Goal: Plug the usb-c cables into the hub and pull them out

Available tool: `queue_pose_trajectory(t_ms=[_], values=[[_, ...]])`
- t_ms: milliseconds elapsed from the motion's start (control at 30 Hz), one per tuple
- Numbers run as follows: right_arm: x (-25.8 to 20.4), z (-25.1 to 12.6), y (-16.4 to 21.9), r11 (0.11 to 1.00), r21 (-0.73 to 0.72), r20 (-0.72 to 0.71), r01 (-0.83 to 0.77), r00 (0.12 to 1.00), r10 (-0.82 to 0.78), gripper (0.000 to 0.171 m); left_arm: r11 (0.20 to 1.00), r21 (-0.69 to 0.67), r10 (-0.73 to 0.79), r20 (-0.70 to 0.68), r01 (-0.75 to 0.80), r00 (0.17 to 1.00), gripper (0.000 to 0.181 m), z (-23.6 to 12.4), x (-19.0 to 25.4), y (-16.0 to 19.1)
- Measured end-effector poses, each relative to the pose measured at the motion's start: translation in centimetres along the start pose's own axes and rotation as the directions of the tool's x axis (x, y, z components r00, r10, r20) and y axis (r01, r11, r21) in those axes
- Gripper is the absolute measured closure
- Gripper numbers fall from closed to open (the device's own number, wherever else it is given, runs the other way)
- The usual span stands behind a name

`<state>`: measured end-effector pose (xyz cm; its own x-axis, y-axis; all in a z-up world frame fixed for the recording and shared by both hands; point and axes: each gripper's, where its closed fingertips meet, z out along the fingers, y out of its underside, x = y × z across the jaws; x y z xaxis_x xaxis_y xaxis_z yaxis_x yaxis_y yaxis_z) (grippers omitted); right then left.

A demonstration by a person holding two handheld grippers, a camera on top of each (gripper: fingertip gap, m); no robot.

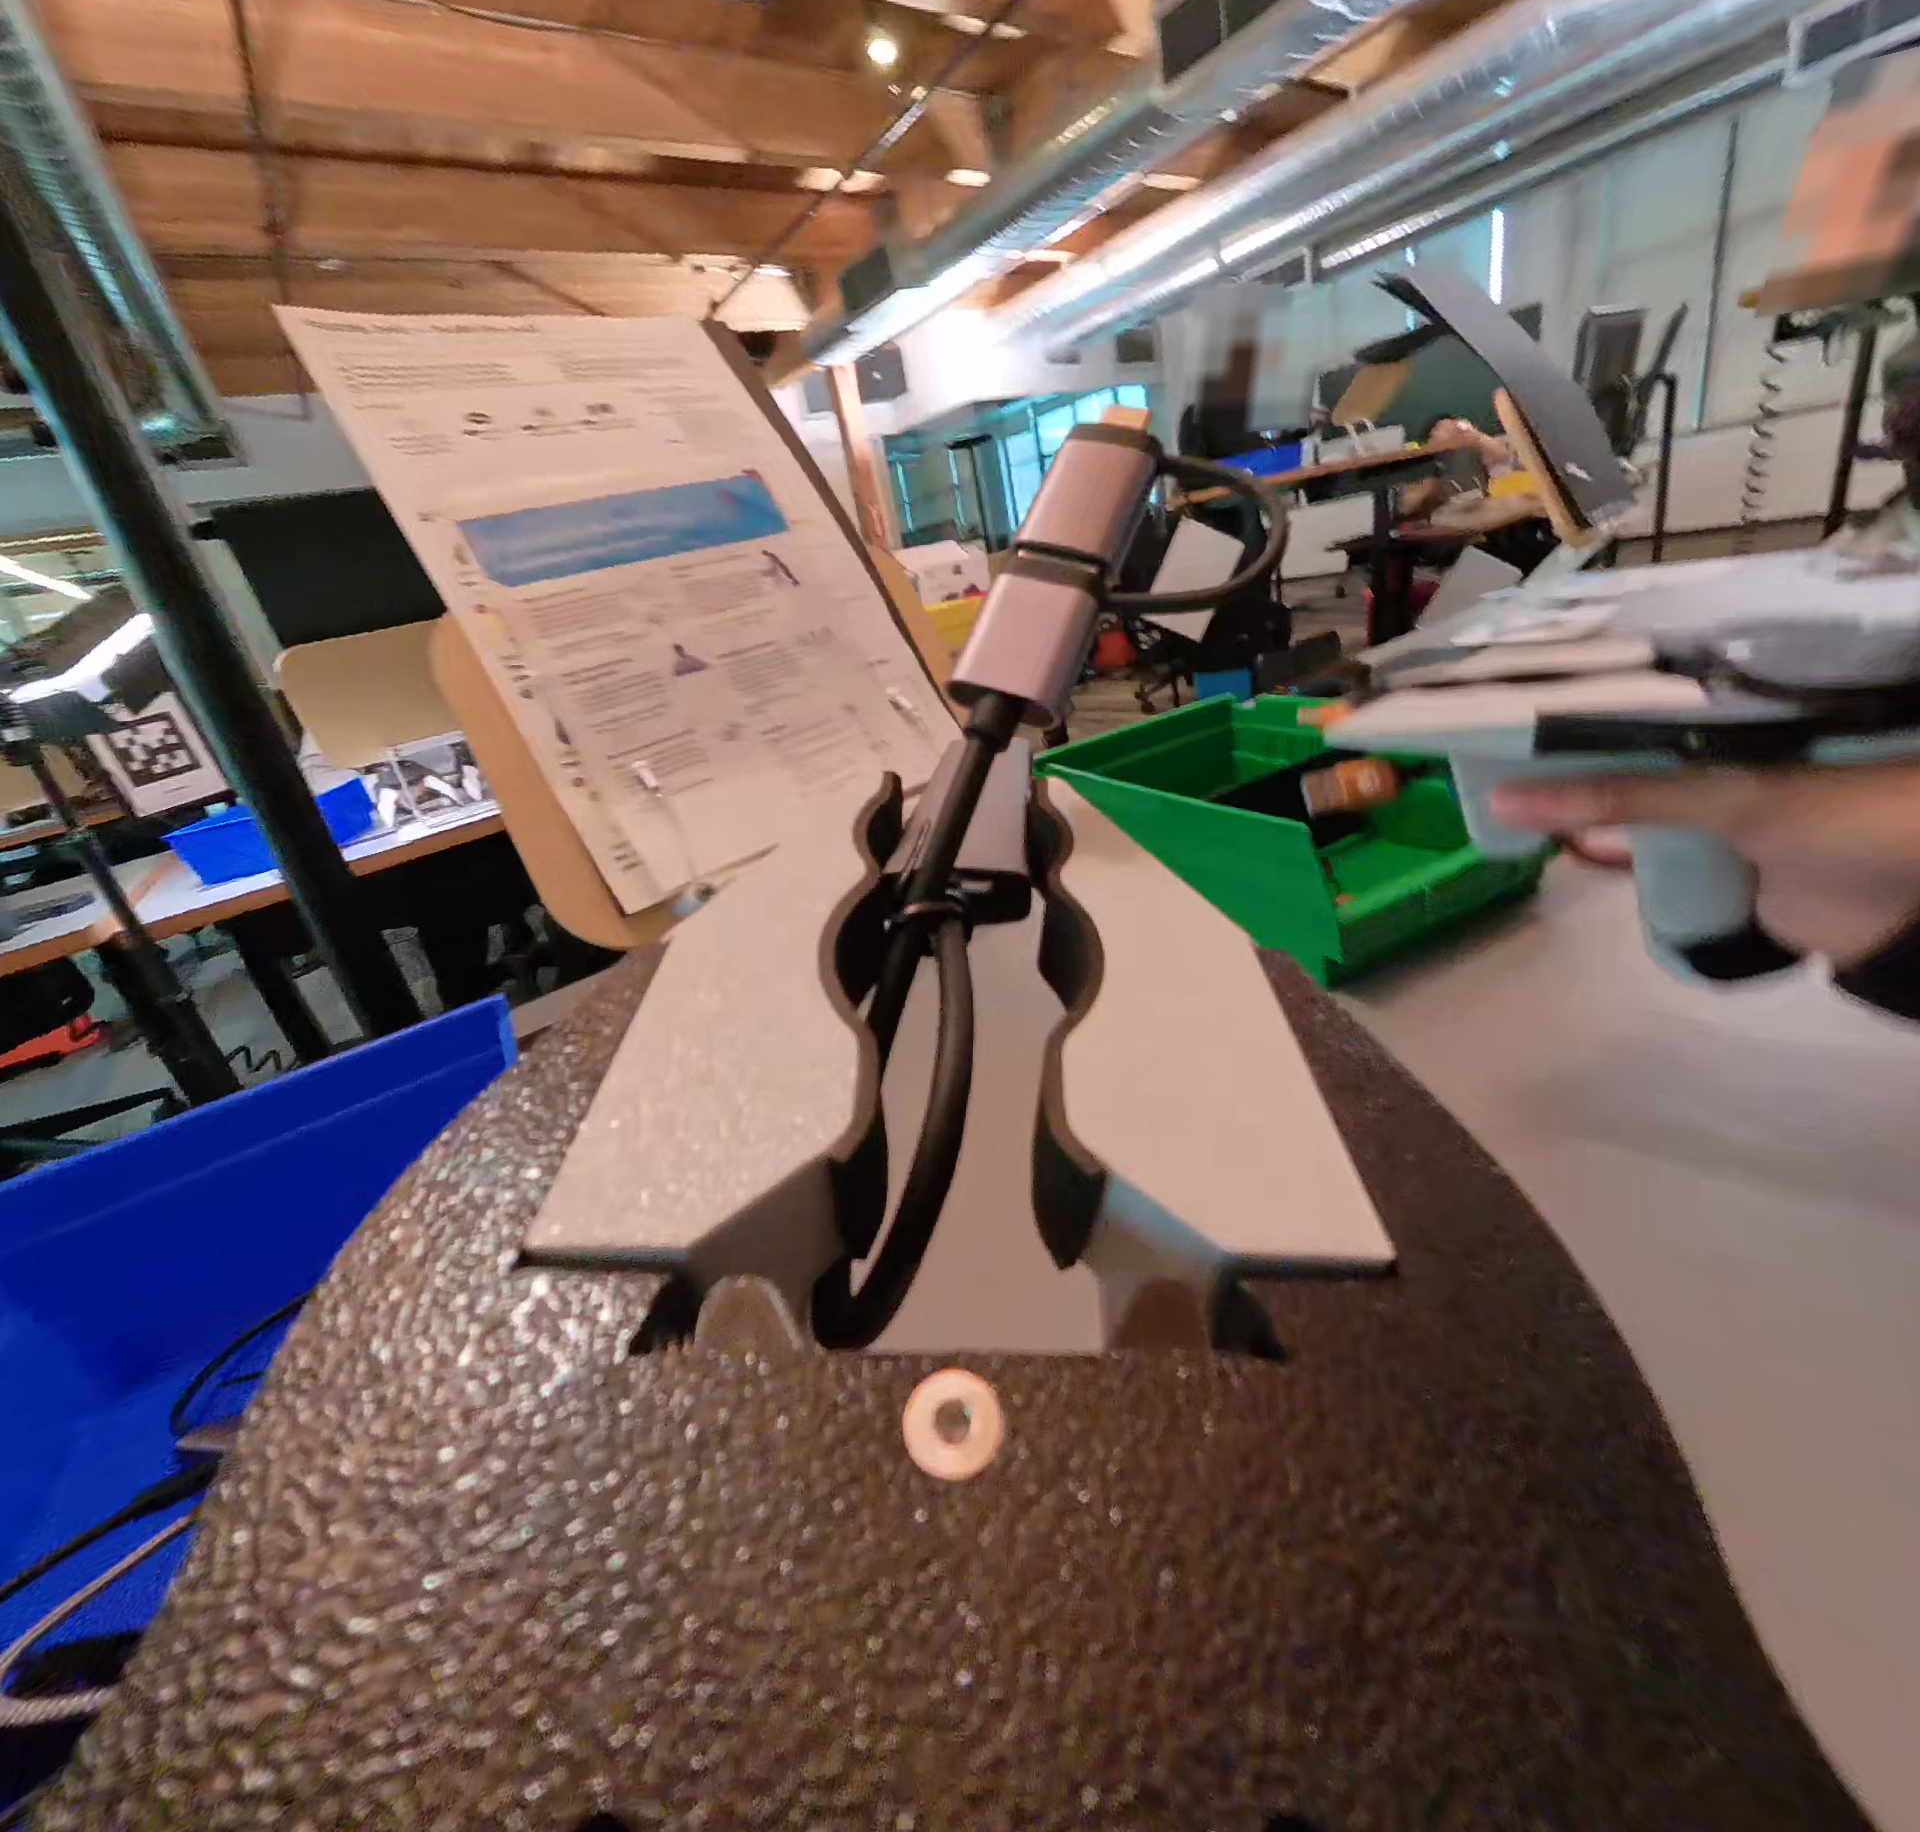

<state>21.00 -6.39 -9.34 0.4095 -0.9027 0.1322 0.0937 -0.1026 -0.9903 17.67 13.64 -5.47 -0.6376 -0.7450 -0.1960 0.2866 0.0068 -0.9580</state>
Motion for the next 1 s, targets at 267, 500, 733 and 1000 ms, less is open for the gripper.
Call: queue_pose_trajectory(t_ms=[267, 500, 733, 1000], values=[[12.7, 1.2, 5.3, 0.819, -0.405, 0.116, 0.407, 0.911, -0.396, 0.16, 0.997, -0.017, -0.074, -0.078, 0.073, 0.994, 0.159, 0.3, 0.5, 0.5], [14.5, 2.1, 8.2, 0.801, -0.473, 0.266, 0.367, 0.926, -0.267, 0.105, 0.994, -0.037, -0.107, -0.072, 0.104, 0.992, 0.159, 0.1, -0.4, 1.4], [6.3, 0.2, 2.3, 0.901, -0.331, 0.482, 0.28, 0.871, -0.094, 0.072, 0.985, -0.047, -0.172, -0.209, 0.166, 0.963, 0.159, 0.3, 1.2, 2.0], [-13.0, -4.3, -3.8, 0.995, -0.073, 0.849, 0.07, 0.528, 0.025, 0.096, 0.922, 0.02, -0.287, -0.636, 0.386, 0.717, 0.159, -1.5, 7.2, -0.1]])
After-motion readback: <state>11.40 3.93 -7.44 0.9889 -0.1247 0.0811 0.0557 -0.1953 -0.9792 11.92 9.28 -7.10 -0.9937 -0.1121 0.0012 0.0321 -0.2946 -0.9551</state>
